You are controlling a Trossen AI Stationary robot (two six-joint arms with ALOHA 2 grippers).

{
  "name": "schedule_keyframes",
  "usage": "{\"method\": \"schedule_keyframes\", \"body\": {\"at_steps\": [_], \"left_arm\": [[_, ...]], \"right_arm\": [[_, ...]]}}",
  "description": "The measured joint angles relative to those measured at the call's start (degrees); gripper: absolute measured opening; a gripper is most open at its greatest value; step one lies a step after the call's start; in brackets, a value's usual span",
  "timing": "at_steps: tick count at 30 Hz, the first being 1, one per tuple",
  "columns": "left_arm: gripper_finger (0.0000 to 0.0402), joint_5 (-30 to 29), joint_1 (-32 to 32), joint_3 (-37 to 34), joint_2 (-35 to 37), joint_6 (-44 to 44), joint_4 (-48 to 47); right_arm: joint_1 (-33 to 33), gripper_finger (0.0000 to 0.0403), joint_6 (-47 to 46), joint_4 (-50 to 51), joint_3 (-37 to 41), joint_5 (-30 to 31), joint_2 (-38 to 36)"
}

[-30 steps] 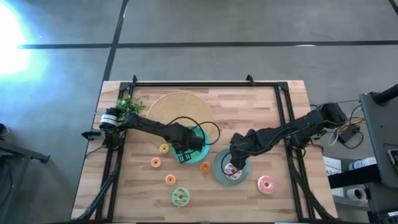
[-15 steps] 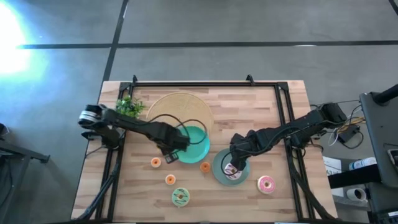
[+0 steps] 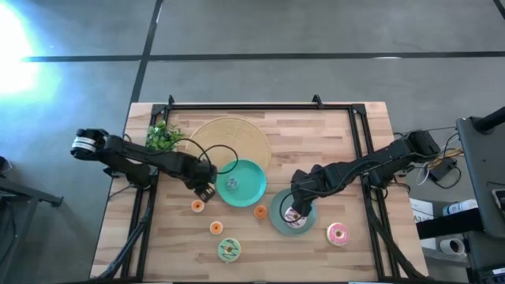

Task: Pick & Place donuts
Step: Put the small yellow doughnut on the blue plate

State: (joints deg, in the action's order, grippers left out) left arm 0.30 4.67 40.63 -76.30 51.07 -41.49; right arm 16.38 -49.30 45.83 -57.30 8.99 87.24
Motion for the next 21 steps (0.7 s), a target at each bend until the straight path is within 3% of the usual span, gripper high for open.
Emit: {"method": "schedule_keyframes", "body": {"at_steps": [6, 21], "left_arm": [[0.0099, -0.6, -1.3, -1.8, -1.0, 0.2, 4.8], [0.0099, -1.4, -1.6, -0.6, 0.2, 1.0, 5.8]], "right_arm": [[0.0, 0.0235, -1.3, -0.4, 0.0, 0.0, 0.0], [0.1, 0.0235, -2.1, -1.5, 0.0, 0.1, 0.0]]}}
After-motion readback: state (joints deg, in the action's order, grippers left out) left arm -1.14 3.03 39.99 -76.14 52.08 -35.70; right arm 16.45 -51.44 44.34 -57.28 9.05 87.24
